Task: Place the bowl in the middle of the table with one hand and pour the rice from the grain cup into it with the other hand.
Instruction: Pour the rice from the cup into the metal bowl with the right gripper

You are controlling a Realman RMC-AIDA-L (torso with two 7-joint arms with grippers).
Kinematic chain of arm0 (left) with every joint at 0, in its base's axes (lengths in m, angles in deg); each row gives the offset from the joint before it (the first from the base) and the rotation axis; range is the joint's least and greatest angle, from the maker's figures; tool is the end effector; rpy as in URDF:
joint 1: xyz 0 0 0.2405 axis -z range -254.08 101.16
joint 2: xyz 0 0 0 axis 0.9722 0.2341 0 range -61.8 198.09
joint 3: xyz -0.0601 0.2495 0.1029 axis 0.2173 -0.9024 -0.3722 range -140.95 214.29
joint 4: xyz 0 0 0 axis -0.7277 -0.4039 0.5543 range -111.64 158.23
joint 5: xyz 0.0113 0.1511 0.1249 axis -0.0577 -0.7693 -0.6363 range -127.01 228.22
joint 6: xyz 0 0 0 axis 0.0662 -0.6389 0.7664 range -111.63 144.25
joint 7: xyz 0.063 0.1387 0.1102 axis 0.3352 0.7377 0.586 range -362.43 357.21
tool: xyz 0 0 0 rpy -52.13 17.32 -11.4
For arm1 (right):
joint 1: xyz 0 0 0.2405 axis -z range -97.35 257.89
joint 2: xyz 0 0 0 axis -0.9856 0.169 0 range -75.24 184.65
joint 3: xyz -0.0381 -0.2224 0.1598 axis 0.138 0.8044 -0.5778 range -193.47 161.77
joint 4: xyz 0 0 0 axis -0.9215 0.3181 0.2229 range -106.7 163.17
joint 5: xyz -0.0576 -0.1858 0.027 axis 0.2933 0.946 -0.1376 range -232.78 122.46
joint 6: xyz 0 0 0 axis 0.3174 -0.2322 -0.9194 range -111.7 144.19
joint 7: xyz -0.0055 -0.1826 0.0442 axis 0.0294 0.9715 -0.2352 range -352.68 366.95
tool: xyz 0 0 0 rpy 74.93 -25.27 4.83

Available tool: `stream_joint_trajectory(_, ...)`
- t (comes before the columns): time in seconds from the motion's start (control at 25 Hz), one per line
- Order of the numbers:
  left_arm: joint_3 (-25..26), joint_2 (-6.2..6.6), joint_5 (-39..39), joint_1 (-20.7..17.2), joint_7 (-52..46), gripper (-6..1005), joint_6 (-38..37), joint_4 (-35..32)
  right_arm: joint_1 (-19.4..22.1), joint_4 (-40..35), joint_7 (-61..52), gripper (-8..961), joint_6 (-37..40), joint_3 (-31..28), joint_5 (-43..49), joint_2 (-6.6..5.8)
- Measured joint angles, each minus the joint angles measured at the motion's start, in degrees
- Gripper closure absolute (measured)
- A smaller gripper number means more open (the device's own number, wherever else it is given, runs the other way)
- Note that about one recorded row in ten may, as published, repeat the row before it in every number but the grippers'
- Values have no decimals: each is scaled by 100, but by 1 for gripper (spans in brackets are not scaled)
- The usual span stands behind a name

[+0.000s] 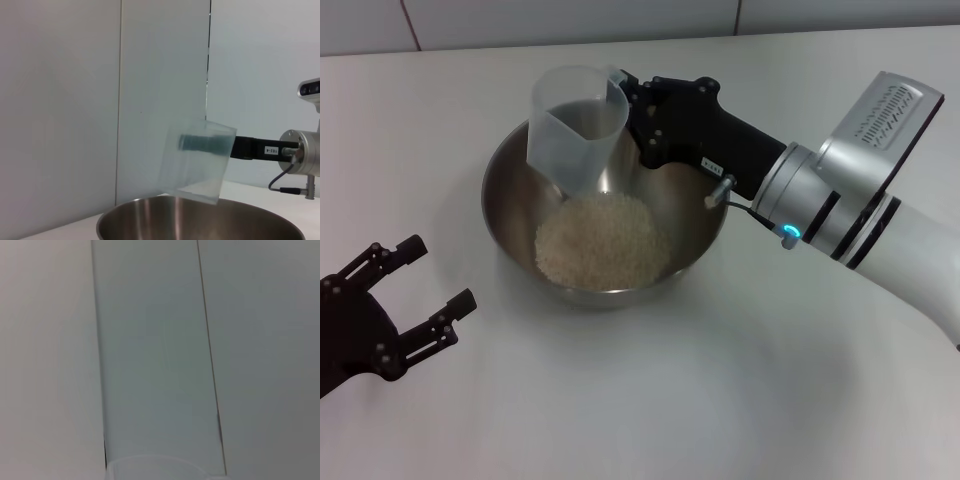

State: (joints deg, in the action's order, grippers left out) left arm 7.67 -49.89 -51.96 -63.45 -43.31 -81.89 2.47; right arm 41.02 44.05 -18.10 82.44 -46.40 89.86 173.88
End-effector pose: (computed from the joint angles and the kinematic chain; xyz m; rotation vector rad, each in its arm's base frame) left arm -0.3169 0.2474 -0.0312 -2.3336 -0.3748 -0.9247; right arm 0.1677 0.3843 -0.1173 -2.2431 0.3734 1.0669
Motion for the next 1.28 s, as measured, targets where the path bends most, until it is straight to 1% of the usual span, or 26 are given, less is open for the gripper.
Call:
stream_joint_trajectory(0.36, 0, 0, 0, -1, 0, 166, -17, 0, 24, -56, 151, 953, 10, -127, -19, 0)
stream_joint_trajectory(0.48, 0, 0, 0, 2, 0, 166, -18, 0, 212, -67, 559, 953, 23, -528, -34, 3)
stream_joint_trajectory(0.52, 0, 0, 0, 4, 0, 166, -18, 0, 368, -69, 925, 953, 58, -852, -35, 4)
stream_joint_trajectory(0.56, 0, 0, 0, 5, 0, 166, -18, 0, 368, -69, 925, 952, 58, -852, -35, 4)
stream_joint_trajectory(0.68, 0, 0, 0, 6, 0, 166, -17, 0, 563, -88, 1275, 952, 73, -1351, -38, 3)
stream_joint_trajectory(0.88, -5, 0, 0, 8, 0, 166, -16, 0, 725, -344, 1349, 952, 115, -1985, -43, -8)
stream_joint_trajectory(1.04, -14, 0, 0, 9, 0, 166, -15, 0, 735, -616, 1350, 952, 164, -2203, -45, -9)
stream_joint_trajectory(1.28, -16, 0, 0, 9, 0, 166, -17, 0, 713, -719, 1353, 952, 128, -2219, -45, -9)
